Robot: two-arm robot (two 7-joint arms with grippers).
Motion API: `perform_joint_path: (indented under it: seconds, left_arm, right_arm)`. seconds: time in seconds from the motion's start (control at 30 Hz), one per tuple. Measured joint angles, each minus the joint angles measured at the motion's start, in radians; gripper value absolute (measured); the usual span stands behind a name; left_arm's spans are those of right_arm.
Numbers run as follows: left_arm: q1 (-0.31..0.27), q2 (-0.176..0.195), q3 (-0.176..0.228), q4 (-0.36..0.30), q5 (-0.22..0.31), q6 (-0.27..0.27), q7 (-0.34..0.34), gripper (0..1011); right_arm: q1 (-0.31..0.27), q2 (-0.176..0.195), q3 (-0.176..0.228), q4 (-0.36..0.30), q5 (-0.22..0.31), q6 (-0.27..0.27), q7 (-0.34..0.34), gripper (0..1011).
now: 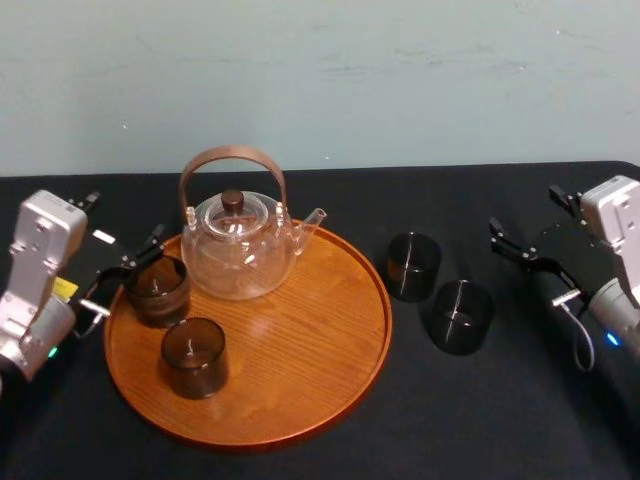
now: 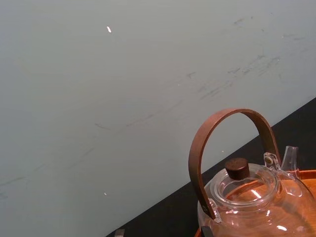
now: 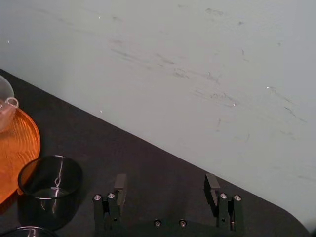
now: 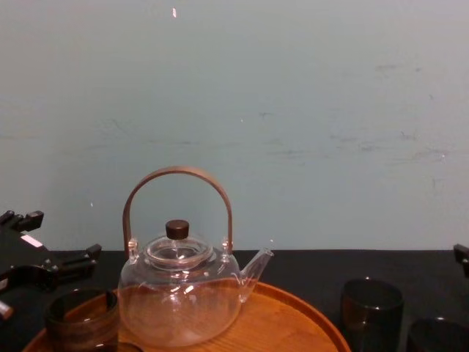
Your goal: Pick up the glass from the table and place it on the tray.
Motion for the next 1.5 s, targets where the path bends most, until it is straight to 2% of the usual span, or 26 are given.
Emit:
perform_joint_path:
  seconds: [0.17, 0.53, 0.7, 0.8, 0.83, 1.17, 1.5]
  left_arm:
    - [0.000, 0.000, 0.000, 0.000, 0.000, 0.000, 0.000, 1001]
    - [0.000, 0.000, 0.000, 0.000, 0.000, 0.000, 0.000, 1001]
    - [0.000, 0.000, 0.000, 0.000, 0.000, 0.000, 0.000, 1001]
    - [0.000, 0.000, 0.000, 0.000, 0.000, 0.000, 0.000, 1001]
    - [0.000, 0.000, 0.000, 0.000, 0.000, 0.000, 0.000, 1001]
    - [0.000, 0.000, 0.000, 0.000, 0.000, 0.000, 0.000, 1001]
    - [0.000, 0.000, 0.000, 0.000, 0.000, 0.000, 0.000, 1001]
  right_arm:
    - [-0.031, 0.013, 0.029, -0.038, 0.039, 0.019, 0.036, 1002]
    - [-0.166, 0.088, 0.092, -0.206, 0.116, 0.072, 0.124, 1002]
    - [-0.229, 0.121, 0.107, -0.270, 0.129, 0.092, 0.158, 1002]
    - [-0.245, 0.127, 0.109, -0.286, 0.129, 0.096, 0.163, 1002]
    - [-0.274, 0.135, 0.116, -0.312, 0.127, 0.100, 0.171, 1002]
    - [-0.334, 0.149, 0.124, -0.350, 0.107, 0.111, 0.199, 1002]
    - [-0.343, 0.120, 0.138, -0.332, 0.115, 0.148, 0.231, 1002]
